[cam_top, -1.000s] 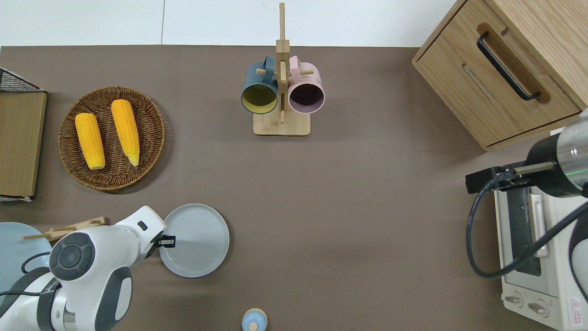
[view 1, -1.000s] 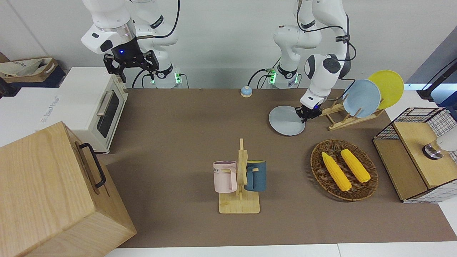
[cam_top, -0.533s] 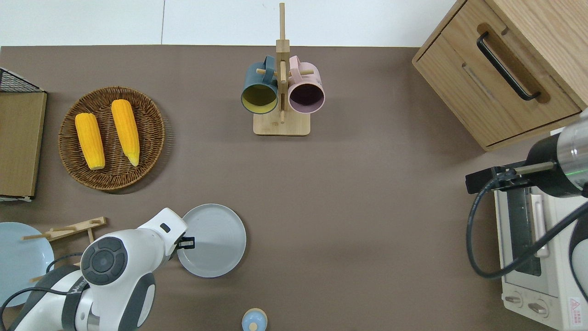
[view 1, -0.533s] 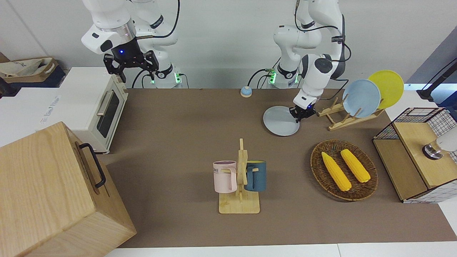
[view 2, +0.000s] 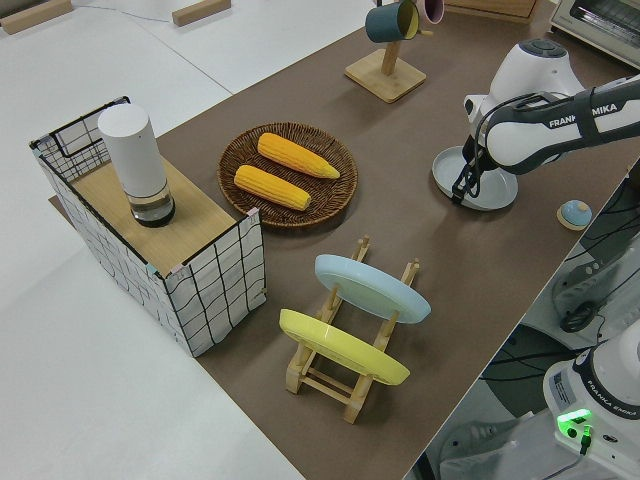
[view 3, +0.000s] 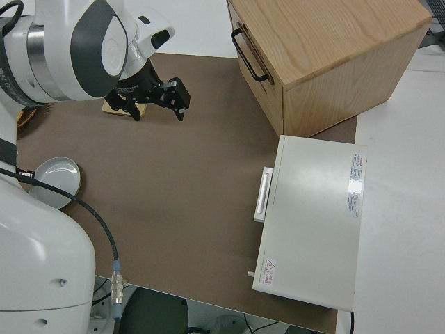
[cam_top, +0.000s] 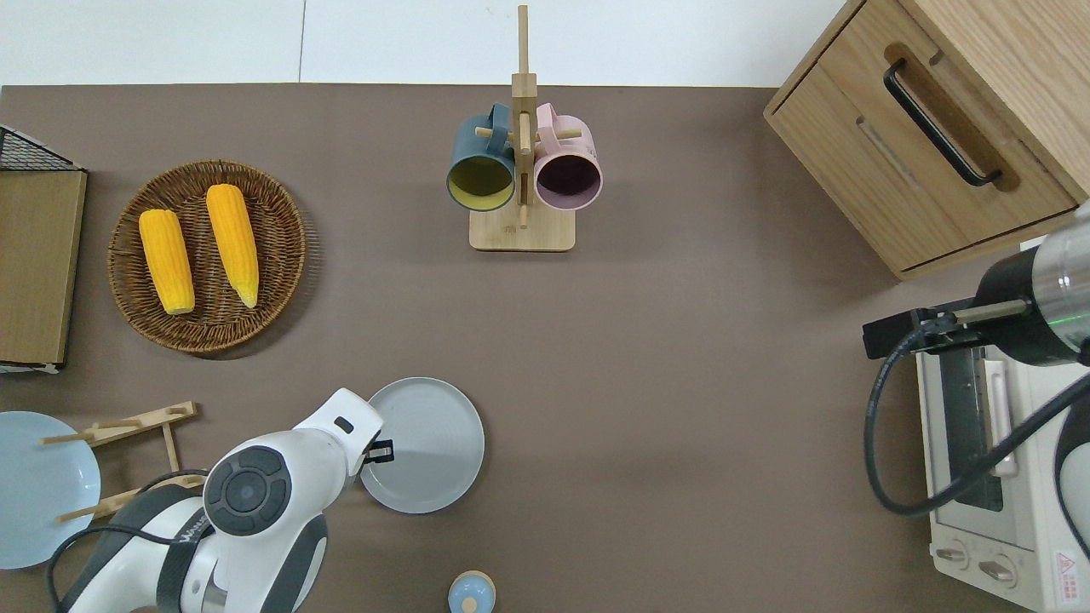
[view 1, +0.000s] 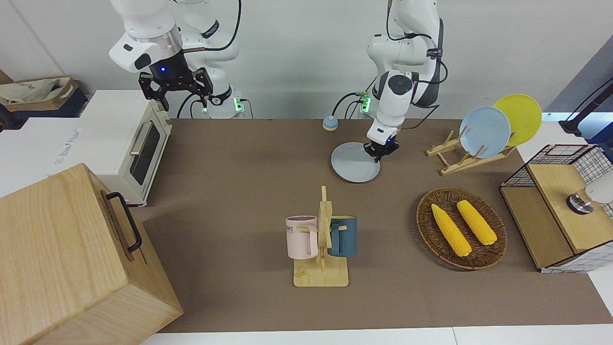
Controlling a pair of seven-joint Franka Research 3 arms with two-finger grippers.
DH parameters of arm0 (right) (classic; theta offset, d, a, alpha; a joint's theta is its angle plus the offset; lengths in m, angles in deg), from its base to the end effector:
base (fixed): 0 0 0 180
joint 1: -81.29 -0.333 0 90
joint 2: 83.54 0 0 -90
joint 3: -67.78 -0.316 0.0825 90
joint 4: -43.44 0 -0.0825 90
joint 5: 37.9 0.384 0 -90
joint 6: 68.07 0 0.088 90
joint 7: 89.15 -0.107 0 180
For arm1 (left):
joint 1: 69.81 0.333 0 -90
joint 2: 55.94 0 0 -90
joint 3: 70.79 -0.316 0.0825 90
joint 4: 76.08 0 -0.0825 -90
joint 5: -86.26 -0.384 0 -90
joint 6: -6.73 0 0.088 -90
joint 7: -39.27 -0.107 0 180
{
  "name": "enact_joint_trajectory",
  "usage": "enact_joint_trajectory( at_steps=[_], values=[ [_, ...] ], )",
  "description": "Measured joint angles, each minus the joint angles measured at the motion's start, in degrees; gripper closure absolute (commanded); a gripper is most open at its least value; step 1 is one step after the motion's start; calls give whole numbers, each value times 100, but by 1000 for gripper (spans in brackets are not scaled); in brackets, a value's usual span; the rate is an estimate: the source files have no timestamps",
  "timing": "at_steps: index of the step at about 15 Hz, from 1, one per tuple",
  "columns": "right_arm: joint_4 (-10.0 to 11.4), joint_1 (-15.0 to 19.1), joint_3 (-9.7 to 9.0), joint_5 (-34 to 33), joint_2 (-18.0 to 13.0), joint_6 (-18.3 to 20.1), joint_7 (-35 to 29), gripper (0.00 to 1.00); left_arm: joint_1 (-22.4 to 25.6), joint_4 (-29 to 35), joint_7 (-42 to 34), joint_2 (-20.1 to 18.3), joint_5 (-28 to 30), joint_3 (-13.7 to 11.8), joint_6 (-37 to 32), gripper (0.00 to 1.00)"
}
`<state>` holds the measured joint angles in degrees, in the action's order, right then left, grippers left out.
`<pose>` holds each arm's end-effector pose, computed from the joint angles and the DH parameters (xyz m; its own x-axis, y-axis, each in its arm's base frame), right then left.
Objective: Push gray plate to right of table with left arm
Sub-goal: 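Push the gray plate with the left gripper across the table toward the right arm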
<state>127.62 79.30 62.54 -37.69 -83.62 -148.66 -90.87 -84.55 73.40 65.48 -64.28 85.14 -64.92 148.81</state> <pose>0.5325 0.0680 0.6585 0.9935 0.0964 -0.0613 0.0965 -0.9953 -0.0017 0.4034 -0.1508 0.3045 0.9962 0.0830 0.0257 0.0835 -0.9964 -0.0175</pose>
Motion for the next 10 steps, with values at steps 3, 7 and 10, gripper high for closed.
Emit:
enact_joint_trajectory(
  at_steps=[3,7,10],
  values=[
    [0,0,0,0,0,0,0,17,-1,-146,468,139,0,303,0,1000],
    [0,0,0,0,0,0,0,17,-3,-378,959,346,0,604,-7,1000],
    [0,0,0,0,0,0,0,17,-3,-547,1301,495,0,811,-8,1000]
  ],
)
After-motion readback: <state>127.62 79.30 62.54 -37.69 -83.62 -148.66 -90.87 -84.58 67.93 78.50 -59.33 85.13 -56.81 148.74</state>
